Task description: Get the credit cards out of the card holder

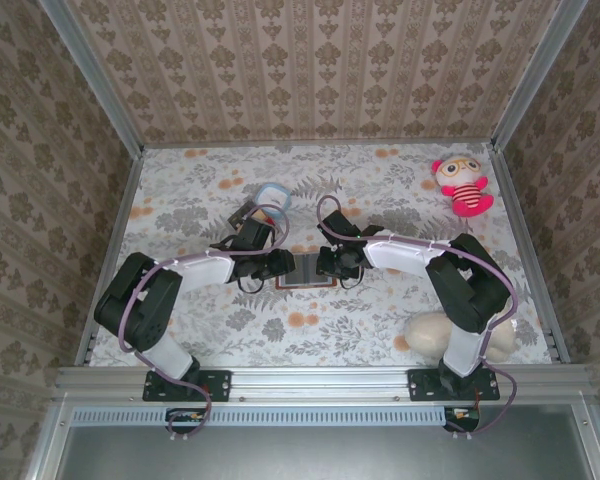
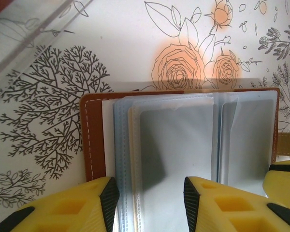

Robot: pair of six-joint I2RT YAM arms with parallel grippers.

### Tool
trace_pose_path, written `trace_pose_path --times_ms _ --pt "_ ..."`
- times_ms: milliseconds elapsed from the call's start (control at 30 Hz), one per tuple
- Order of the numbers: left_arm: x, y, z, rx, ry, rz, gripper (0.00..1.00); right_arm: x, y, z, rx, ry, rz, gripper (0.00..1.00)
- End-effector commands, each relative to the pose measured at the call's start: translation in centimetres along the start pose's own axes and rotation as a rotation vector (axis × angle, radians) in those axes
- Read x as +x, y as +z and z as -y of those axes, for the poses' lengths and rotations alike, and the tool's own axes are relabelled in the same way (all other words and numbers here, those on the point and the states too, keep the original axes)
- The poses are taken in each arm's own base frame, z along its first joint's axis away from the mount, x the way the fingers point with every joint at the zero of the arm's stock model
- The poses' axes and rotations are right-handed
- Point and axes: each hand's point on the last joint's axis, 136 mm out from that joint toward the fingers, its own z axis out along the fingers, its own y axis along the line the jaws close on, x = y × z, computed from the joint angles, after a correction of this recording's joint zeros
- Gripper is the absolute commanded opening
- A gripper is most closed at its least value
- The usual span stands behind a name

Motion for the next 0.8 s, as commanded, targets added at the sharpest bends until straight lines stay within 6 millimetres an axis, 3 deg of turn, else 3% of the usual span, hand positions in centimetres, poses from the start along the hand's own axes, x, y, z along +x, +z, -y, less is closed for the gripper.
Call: trace_pose_path --times_ms 0,500,767 --pt "0.7 0.5 -0.7 -0.033 -0.004 -0.029 0.43 0.2 -0.3 -0.6 -0.037 -0.007 -0.001 0.27" --pt "0.7 0.5 -0.7 -0.032 0.008 -0.031 0.38 0.1 -4.6 -5.9 -0.367 -0.065 0.049 0.24" --pt "0.6 0.4 -0.3 -0.019 0.012 -0.028 0.37 0.5 -3.0 -6.9 -0.428 -0.039 -0.001 0.26"
